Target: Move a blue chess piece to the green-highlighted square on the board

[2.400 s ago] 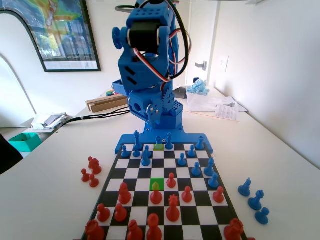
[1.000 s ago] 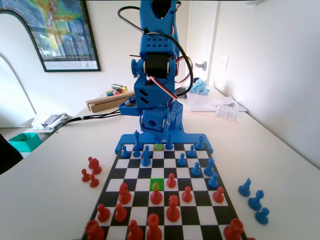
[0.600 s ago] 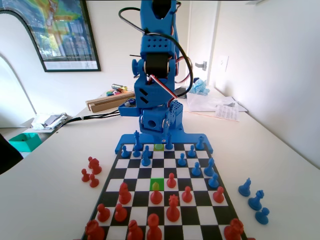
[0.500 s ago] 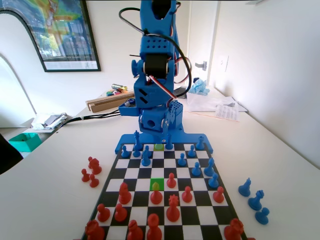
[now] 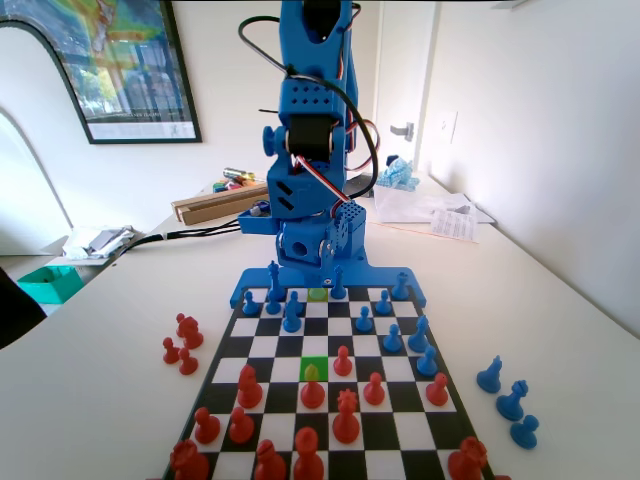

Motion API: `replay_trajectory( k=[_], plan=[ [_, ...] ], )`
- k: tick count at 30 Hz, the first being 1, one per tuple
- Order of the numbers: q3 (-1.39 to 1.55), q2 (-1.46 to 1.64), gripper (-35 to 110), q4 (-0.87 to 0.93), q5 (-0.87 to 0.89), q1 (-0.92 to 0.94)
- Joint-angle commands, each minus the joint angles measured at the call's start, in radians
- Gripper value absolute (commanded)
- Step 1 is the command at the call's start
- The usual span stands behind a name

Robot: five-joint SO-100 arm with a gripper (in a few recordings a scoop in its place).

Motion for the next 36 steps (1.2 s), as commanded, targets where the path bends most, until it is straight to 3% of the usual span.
replay_trajectory(
  k=[1,36],
  plan=[
    [0.014,0.051,11,-0.003,-0.163,0.005],
    [0.025,0.060,1,-0.048,-0.160,-0.026]
  ],
)
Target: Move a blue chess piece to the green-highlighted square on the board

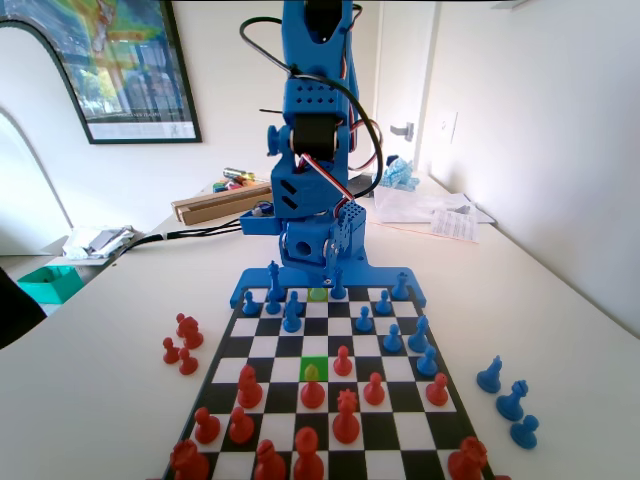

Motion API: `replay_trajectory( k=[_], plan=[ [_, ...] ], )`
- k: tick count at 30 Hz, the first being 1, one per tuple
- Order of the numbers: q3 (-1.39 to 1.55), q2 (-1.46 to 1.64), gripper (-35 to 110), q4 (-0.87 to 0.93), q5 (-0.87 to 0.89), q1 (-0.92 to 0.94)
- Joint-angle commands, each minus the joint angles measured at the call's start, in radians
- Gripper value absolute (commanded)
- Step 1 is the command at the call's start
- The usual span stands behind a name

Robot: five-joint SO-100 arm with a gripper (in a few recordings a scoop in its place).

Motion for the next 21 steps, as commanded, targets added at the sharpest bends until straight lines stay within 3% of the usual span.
replay_trajectory(
  k=[1,7,21],
  plan=[
    [0.006,0.038,1,0.005,-0.160,0.002],
    [-0.008,0.055,1,0.051,-0.163,0.011],
    [-0.319,0.074,1,0.476,-0.160,0.084]
  ],
)
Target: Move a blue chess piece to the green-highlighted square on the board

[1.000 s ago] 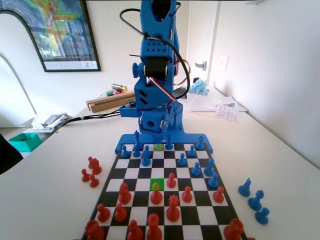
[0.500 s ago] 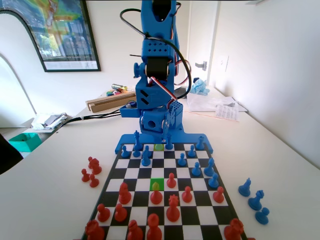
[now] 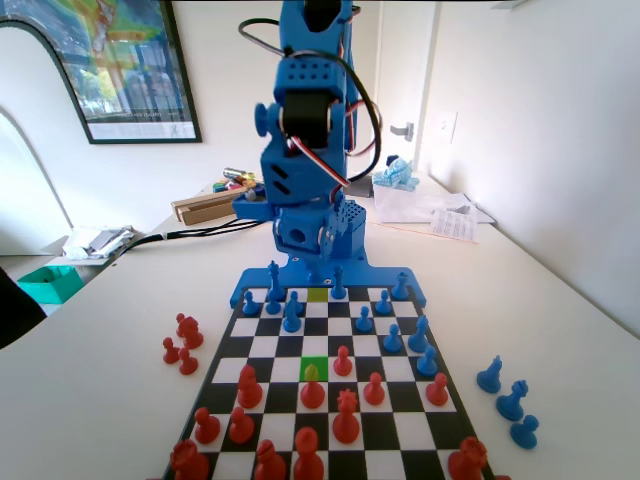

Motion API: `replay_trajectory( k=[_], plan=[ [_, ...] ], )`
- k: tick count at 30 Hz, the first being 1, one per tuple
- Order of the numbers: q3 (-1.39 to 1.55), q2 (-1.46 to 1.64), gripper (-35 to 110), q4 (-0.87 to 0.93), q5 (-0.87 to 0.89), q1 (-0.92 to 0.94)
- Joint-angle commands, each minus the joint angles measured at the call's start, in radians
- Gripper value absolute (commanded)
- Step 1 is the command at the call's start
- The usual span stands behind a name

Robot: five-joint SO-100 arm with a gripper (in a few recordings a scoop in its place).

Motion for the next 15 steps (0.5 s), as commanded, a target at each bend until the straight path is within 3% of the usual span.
replay_trajectory(
  k=[1,7,15],
  plan=[
    [-0.152,0.041,1,0.121,-0.153,0.051],
    [-0.348,-0.028,1,0.241,-0.032,0.063],
    [-0.485,-0.135,1,0.212,0.267,0.017]
  ],
)
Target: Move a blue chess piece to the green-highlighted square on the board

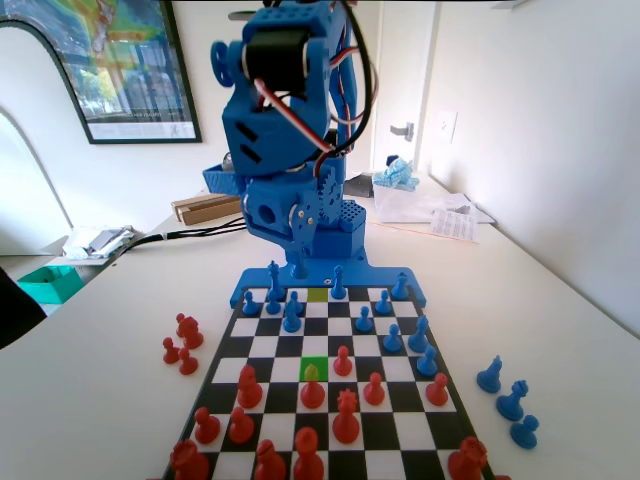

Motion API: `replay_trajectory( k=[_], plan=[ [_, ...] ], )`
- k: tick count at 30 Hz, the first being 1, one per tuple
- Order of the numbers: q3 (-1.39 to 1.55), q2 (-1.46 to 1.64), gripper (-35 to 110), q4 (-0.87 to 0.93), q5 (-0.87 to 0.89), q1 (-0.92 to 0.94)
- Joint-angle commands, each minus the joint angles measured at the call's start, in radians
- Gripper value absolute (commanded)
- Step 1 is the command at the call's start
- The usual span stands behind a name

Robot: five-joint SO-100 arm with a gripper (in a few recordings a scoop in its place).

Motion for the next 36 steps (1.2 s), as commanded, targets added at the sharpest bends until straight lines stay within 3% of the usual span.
replay_trajectory(
  k=[1,16,36],
  plan=[
    [-0.101,-0.026,1,-0.023,0.146,-0.011],
    [-0.155,-0.202,1,-0.299,0.635,-0.043],
    [-0.170,-0.324,1,-0.434,0.854,-0.078]
  ],
)
